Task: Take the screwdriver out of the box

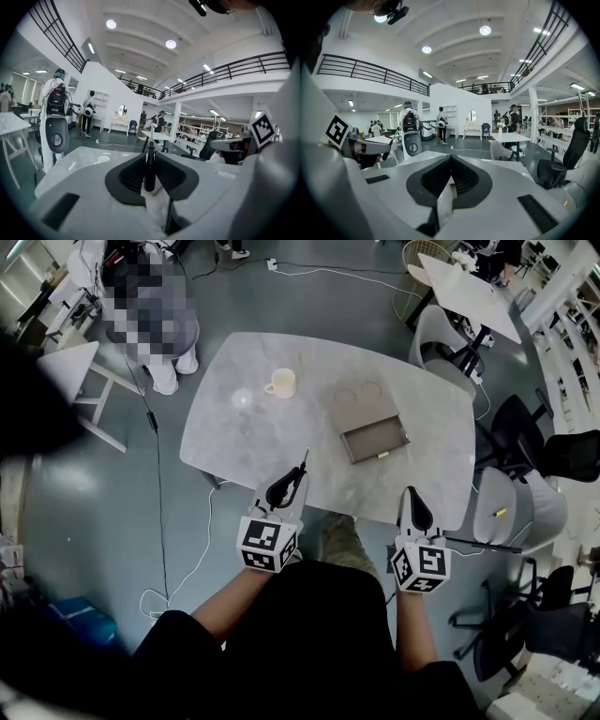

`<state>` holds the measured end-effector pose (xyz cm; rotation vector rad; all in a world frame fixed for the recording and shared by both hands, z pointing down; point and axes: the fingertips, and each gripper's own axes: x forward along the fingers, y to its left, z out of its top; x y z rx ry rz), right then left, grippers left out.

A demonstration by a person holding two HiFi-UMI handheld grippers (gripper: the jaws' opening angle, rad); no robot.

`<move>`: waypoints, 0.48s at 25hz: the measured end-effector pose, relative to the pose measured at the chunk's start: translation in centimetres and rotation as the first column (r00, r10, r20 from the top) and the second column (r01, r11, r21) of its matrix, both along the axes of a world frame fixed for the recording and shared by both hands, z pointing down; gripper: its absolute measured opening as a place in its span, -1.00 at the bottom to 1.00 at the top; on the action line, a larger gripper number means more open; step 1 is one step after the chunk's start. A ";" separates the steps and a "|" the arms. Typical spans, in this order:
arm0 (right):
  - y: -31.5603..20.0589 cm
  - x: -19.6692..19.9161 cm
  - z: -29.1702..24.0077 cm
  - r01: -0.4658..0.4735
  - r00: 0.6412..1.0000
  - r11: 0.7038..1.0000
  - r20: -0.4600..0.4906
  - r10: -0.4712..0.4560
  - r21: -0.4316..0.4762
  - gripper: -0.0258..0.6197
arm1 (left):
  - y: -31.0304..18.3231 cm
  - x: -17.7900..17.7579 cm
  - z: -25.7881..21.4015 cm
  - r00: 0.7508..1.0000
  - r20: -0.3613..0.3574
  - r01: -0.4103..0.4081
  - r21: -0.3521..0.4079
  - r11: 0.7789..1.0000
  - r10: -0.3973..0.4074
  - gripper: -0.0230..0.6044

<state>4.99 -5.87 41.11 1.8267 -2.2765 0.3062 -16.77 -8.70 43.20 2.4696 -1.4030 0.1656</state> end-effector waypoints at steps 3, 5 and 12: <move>-0.4 -1.0 -0.6 0.021 1.000 1.000 -0.011 -0.020 0.019 -0.91 | 0.0 0.0 -0.2 1.000 -0.001 0.000 0.008 1.000 0.000 -0.71; -0.7 -1.4 -0.8 0.031 0.999 0.999 -0.017 -0.031 0.024 -0.91 | -0.2 0.1 -0.3 1.000 0.002 -0.002 0.008 1.000 0.002 -0.71; -1.7 -0.6 -1.1 0.045 0.999 0.999 -0.027 -0.045 0.024 -0.91 | -1.5 1.2 -0.3 1.000 0.011 -0.011 -0.001 1.000 0.011 -0.71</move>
